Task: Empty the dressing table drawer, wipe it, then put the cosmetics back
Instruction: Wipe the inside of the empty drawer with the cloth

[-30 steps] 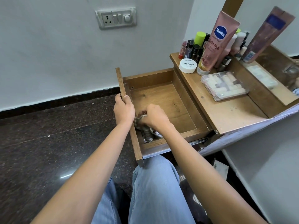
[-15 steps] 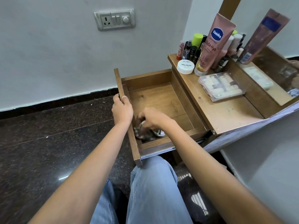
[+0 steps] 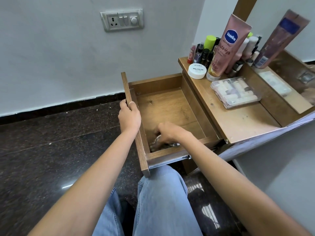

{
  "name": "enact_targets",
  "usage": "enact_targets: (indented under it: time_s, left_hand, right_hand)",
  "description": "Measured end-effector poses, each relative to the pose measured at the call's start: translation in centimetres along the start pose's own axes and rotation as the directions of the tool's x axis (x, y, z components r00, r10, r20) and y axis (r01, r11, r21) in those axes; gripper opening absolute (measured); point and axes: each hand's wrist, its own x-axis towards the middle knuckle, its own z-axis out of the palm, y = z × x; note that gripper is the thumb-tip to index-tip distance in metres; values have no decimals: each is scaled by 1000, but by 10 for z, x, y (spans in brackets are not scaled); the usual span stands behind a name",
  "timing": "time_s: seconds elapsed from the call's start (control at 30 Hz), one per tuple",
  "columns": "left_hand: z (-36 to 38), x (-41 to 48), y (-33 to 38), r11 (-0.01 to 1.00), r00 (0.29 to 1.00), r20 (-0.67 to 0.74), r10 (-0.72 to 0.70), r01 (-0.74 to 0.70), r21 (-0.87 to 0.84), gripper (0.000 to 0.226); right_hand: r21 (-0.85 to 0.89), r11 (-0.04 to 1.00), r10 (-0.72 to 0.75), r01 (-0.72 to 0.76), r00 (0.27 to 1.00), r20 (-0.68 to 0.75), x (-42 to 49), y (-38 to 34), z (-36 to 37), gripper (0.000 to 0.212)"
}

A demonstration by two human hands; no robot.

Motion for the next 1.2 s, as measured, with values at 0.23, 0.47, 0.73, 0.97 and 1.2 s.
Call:
enact_targets:
  time_s: [0.23, 0.47, 0.73, 0.97, 1.2]
  left_hand:
    - [-1, 0, 1, 1000, 1000, 3, 0, 0, -1, 51]
    - [0, 1, -1, 1000, 1000, -3, 24, -24, 5, 48]
    - [-1, -1, 3, 1000, 1000, -12, 26, -26, 4, 49]
    - [-1, -2, 4, 1000, 999, -21, 28, -28, -4, 48]
    - [-1, -2, 4, 1000, 999, -22, 27, -27, -3, 48]
  right_hand:
    - [81, 996, 44, -29, 981, -190, 66, -7, -22, 3]
    - [155, 979, 196, -130, 795, -574, 117, -23, -35, 21]
    - [-54, 963, 82, -265, 477, -875, 103, -9, -71, 34]
    - [149, 955, 297, -256, 825, -481, 79, 35, -49, 65]
    - [53, 943, 326, -329, 881, -342, 91, 51, -52, 63]
